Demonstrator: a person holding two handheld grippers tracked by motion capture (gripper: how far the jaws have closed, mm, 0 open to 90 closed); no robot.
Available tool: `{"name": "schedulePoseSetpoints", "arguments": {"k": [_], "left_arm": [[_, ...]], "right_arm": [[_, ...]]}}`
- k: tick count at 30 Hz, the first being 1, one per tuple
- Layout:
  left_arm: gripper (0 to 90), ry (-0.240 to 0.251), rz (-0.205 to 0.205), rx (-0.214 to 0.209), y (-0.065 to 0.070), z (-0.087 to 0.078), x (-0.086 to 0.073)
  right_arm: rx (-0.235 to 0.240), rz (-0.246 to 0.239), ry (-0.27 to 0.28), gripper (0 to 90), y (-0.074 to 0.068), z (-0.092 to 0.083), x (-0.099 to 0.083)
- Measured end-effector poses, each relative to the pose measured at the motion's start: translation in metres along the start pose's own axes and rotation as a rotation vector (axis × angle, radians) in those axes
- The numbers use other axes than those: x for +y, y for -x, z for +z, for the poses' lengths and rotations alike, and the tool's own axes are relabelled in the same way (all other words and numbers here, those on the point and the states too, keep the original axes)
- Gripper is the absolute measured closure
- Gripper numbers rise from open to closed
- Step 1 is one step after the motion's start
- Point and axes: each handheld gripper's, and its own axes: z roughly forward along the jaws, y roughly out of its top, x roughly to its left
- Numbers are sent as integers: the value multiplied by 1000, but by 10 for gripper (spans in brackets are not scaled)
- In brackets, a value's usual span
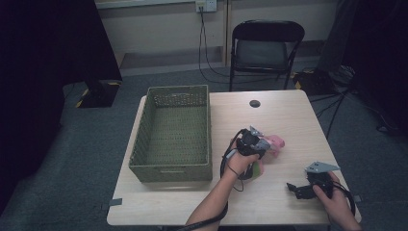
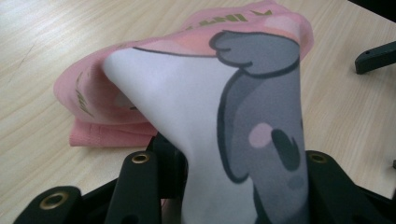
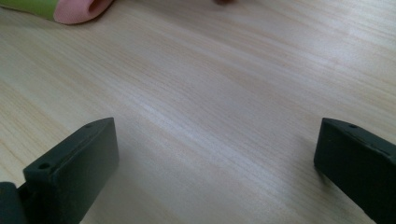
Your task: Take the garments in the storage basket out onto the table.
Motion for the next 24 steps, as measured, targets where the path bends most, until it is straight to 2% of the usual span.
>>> {"name": "schedulePoseSetpoints", "arguments": {"k": [13,18,24], "left_arm": [[543,-7,-5,7,-1,2,-3],[506,-6,-30,14,-1,2,-3],[470,-10,-33,15,-1,2,-3]], "right_arm": [[0,0,0,0,0,0,0],[0,1,0,0,0,0,0],[-1,1,0,0,0,0,0]]}}
